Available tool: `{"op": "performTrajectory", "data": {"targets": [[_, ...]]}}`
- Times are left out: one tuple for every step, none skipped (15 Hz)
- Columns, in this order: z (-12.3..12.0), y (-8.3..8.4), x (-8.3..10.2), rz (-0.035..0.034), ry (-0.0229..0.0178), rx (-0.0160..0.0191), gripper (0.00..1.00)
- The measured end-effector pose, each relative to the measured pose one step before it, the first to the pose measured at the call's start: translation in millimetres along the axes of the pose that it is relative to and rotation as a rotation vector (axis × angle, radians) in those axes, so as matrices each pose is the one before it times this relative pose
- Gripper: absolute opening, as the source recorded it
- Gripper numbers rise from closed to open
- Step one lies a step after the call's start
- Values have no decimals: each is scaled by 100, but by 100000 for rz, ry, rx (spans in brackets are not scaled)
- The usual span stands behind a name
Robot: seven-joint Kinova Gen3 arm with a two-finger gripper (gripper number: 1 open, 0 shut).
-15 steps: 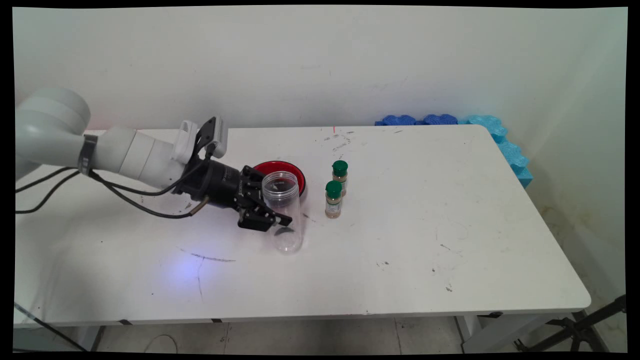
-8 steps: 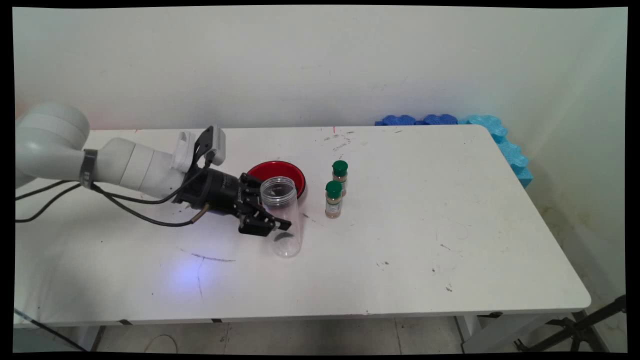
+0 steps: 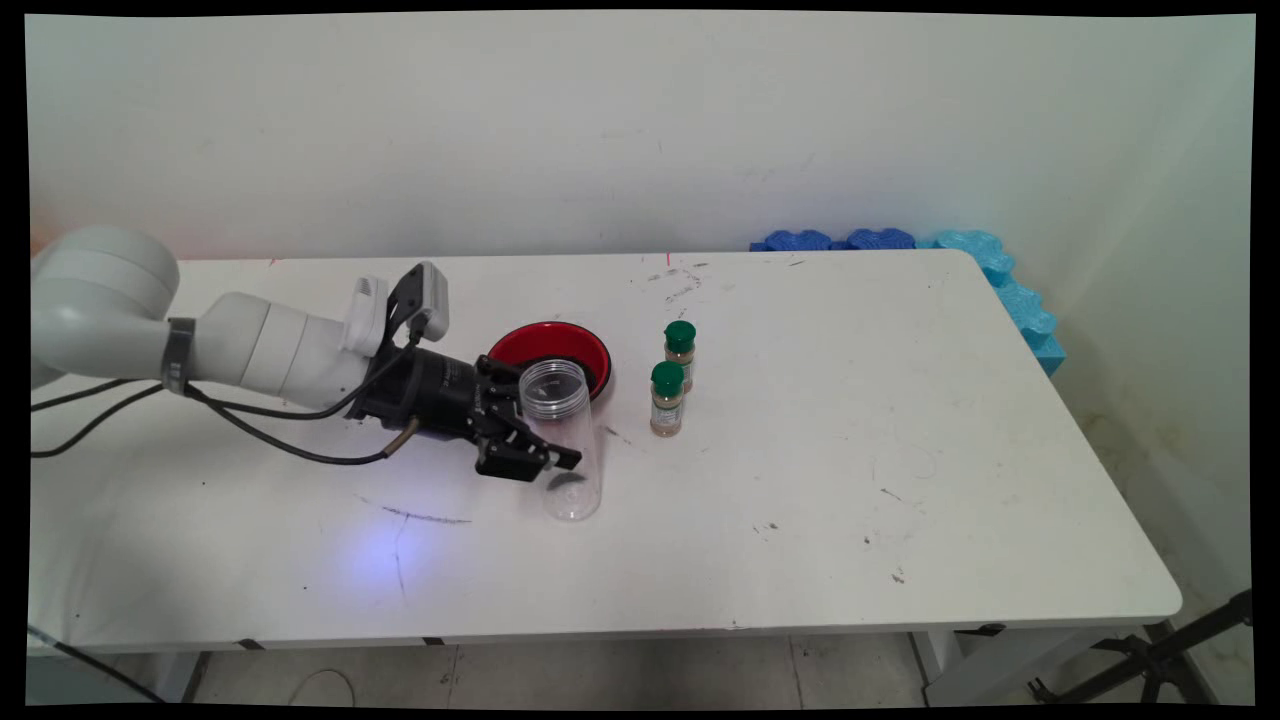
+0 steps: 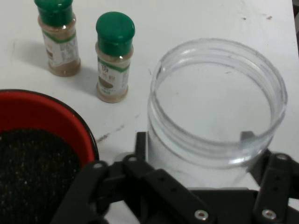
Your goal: Place the picked object on the table
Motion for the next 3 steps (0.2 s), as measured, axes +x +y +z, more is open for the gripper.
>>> {"op": "performTrajectory", "data": {"targets": [[19,46,-94,-92,301,-33,100],[12,33,-65,-30,165,-36,100],[4,36,-72,-25,176,-23,100]]}}
